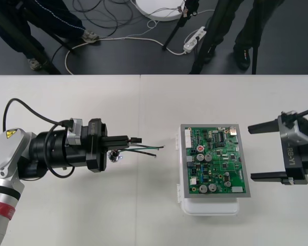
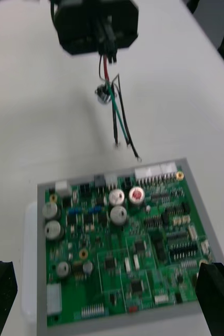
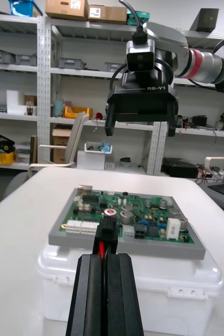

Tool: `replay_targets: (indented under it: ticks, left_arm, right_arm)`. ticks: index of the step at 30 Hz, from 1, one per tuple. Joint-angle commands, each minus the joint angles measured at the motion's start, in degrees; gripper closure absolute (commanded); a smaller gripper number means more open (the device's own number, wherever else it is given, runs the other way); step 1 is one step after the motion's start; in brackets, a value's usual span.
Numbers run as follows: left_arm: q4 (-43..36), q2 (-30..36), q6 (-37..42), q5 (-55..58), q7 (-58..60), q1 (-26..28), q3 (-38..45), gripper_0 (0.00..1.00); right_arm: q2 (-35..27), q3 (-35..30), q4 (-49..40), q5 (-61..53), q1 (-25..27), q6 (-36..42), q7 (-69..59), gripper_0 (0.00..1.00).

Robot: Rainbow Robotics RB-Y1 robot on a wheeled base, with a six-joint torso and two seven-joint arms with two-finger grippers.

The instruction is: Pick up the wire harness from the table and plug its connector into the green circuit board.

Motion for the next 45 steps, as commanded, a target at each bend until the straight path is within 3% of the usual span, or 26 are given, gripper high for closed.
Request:
replay_targets:
  ticks: [1,7,18,25,45]
  left_arm:
    - [3.37,1.55,-2.52,0.94,-8.24,-0.28,-3.24,1.0]
    - [9.34,1.55,-2.52,2.61,-13.69,-1.95,-7.2,1.0]
    - [20.07,0.32,-2.0,7.8,-23.27,-7.05,-15.46,1.0]
    - [24.81,-1.0,-0.5,7.8,-24.77,-10.47,-16.96,1.0]
    - [24.9,-1.97,8.2,14.13,-23.62,-13.9,-25.92,1.0]
  right_arm:
    - [-2.03,-2.1,-0.12,6.65,0.7,-3.65,-1.22,0.0]
    - [-2.91,-1.22,-0.12,17.02,0.7,-8.57,-2.18,0.0]
    - [-5.01,3.53,-0.21,28.8,0.35,-8.66,-3.94,0.0]
    - [-6.86,10.82,-0.21,34.51,-3.43,-8.48,-8.16,0.0]
    - [-8.97,33.15,0.06,48.66,-18.29,-4.35,-15.1,0.0]
